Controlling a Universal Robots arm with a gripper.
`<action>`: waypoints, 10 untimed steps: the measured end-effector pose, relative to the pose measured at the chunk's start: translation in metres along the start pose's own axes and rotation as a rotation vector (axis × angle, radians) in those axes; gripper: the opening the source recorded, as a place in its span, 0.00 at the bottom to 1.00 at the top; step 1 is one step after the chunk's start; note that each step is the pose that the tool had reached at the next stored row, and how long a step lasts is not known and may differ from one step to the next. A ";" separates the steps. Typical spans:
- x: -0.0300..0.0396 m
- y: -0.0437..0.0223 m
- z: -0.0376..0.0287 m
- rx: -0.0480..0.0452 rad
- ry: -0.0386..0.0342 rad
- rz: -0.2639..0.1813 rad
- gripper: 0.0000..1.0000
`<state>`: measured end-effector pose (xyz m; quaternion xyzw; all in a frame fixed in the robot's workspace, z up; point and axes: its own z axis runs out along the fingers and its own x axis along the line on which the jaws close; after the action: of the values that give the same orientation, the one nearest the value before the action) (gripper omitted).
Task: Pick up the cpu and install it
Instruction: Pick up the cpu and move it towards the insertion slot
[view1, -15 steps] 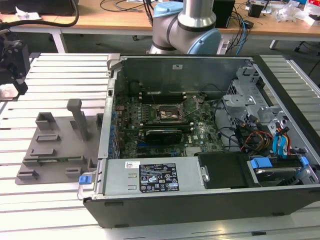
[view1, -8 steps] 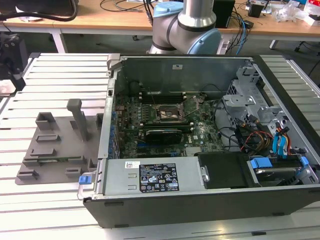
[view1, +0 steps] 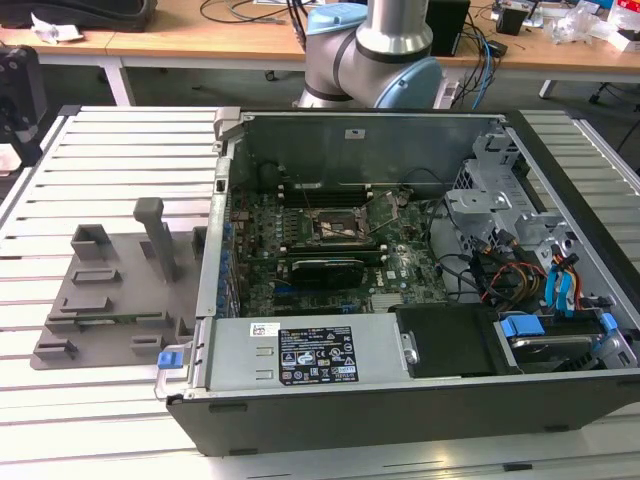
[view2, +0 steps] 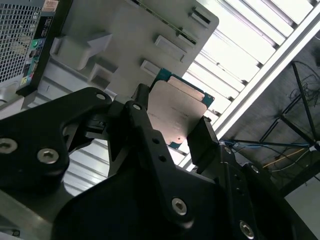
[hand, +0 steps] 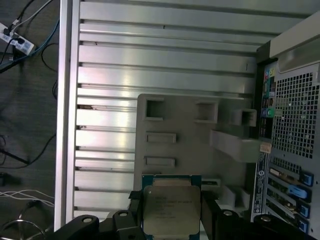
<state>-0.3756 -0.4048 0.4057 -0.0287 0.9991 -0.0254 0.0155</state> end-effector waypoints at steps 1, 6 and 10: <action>0.0000 -0.0001 -0.0016 0.0001 0.0000 0.000 0.55; -0.0003 -0.0004 -0.0102 0.0000 0.0000 0.000 0.55; -0.0007 -0.0008 -0.0224 0.0001 0.0000 0.000 0.55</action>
<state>-0.3756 -0.4045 0.4281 -0.0287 0.9991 -0.0255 0.0154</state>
